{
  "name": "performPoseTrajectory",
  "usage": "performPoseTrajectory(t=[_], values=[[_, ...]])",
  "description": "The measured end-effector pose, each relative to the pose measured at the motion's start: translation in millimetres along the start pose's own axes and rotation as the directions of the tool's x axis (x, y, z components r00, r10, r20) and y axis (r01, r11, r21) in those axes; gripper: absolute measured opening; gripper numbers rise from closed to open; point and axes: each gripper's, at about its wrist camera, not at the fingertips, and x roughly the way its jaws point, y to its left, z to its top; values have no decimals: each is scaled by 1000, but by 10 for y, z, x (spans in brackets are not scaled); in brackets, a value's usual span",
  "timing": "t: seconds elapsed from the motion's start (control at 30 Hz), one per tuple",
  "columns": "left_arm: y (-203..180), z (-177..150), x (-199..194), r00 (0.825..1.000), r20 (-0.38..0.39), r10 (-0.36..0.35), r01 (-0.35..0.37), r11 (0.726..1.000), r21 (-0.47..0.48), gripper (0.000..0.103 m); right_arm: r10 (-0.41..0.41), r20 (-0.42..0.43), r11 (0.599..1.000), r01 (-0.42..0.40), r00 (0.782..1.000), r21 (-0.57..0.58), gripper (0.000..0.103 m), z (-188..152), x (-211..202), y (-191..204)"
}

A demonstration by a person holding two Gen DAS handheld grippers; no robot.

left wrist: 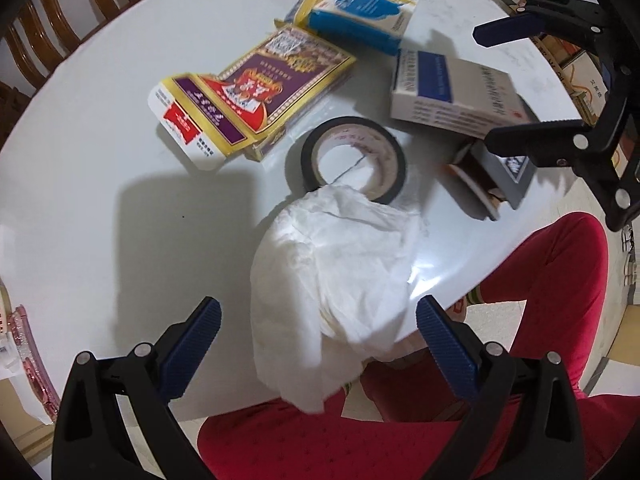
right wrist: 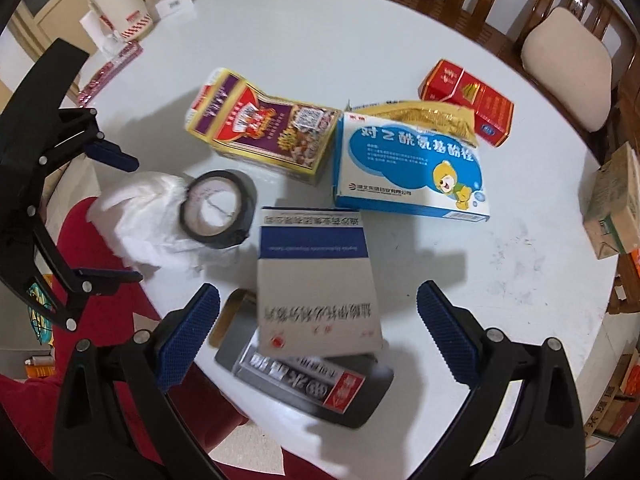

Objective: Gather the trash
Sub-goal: 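Reach the left tool to the white tissue while the right tool reaches the white medicine box, then close the left gripper on the tissue while the right gripper closes on the medicine box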

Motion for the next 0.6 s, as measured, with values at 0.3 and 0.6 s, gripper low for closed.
performPoseTrajectory(t=[0.3, 0.6], values=[[-13, 33, 149, 999, 24, -31, 31, 999, -21, 94, 6, -27, 1000, -6, 1000, -14, 89, 122, 193, 2], [212, 79, -60, 999, 53, -1, 3, 999, -53, 55, 57, -42, 998, -55, 998, 44, 61, 162, 268, -111]])
